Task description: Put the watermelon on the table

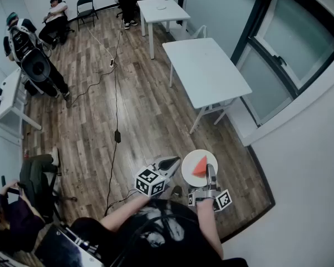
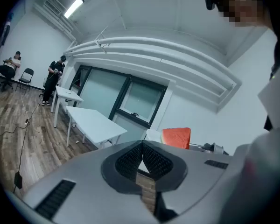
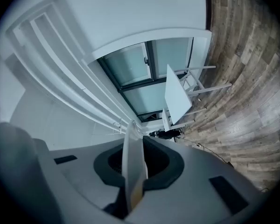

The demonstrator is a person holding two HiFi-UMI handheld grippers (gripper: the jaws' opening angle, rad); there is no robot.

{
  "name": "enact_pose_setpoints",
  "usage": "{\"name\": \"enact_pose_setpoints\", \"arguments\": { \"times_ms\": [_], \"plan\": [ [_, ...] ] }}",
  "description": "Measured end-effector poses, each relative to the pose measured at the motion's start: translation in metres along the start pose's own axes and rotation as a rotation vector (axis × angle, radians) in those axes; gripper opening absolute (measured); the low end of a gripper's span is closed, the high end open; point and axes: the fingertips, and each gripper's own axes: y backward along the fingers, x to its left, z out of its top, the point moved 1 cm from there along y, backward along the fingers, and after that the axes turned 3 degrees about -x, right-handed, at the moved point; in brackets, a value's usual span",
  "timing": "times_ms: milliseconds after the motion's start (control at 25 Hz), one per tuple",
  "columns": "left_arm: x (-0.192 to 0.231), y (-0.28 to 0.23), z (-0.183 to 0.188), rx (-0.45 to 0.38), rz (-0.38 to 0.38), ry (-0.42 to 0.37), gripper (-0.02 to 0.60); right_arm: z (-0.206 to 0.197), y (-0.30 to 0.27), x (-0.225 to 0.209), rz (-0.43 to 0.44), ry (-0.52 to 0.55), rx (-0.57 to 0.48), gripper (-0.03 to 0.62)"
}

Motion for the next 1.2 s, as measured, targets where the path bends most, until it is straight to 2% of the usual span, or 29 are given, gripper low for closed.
{"name": "enact_pose_setpoints", "arguments": {
  "times_ms": [640, 960, 1200],
  "plan": [
    [-0.003, -0.014, 0.0, 0.003, 0.002, 0.018, 0.006, 0.017, -0.005, 0.0, 0.021, -0.014, 0.005, 0.034],
    [-0.011, -0.049, 0.0, 0.007, 0.001, 0.019, 0.006, 0.043, -0.014, 0.002, 0.016, -0.027, 0.03, 0.034],
    [-0.01, -0.071, 0.004, 0.005, 0.035, 0.011, 0.006, 0.06, -0.031, 0.002, 0.028, -0.056, 0.071, 0.034]
  ]
}}
